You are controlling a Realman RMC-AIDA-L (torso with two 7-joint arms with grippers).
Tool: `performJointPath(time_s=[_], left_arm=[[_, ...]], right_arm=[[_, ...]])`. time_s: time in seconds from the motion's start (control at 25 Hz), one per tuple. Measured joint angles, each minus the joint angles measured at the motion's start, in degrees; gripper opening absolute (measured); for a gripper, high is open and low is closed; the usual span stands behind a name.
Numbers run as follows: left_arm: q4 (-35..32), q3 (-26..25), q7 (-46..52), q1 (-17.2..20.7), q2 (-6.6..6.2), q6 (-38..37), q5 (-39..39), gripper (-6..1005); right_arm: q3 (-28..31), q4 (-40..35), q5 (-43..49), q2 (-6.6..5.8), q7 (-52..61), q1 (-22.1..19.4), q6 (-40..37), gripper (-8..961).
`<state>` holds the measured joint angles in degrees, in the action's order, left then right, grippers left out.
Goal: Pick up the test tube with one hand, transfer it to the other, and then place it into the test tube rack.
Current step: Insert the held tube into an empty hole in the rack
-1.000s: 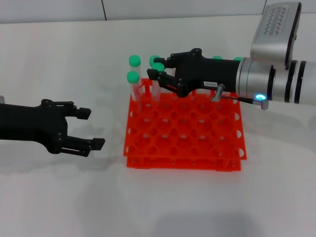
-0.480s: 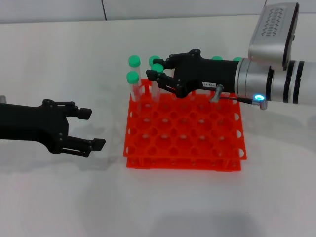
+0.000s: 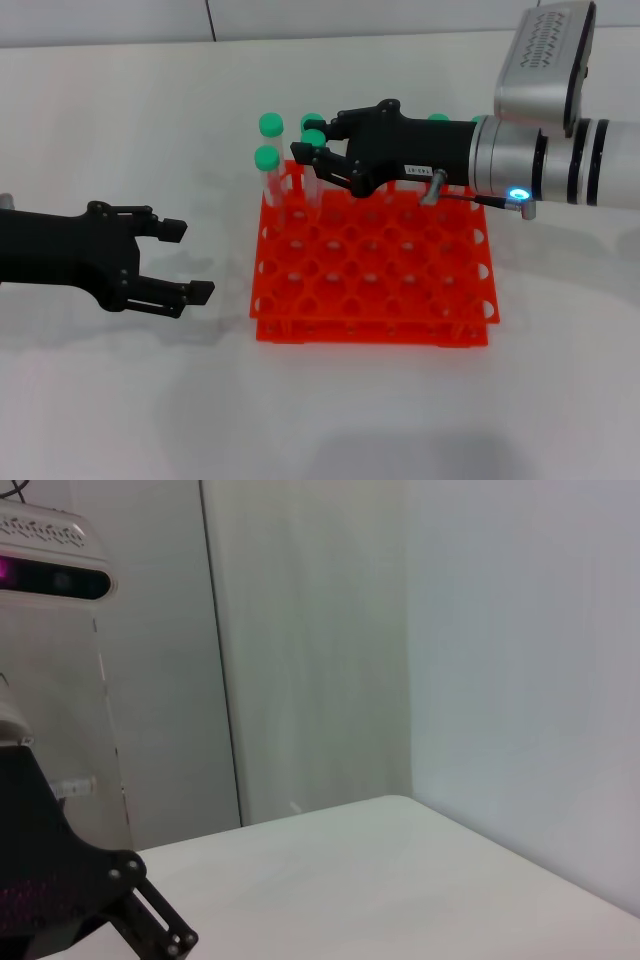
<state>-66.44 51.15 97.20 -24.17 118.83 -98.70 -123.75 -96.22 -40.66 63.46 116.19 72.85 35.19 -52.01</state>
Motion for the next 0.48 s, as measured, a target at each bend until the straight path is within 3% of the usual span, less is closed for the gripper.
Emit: performJointPath(time_s=[0.48], left_arm=[[0.0,0.0,0.0,0.0,0.0,0.0,0.0,894]], right_arm=[[-0.02,0.0,-0.03,0.0,0.01,0.05,-0.16,377]])
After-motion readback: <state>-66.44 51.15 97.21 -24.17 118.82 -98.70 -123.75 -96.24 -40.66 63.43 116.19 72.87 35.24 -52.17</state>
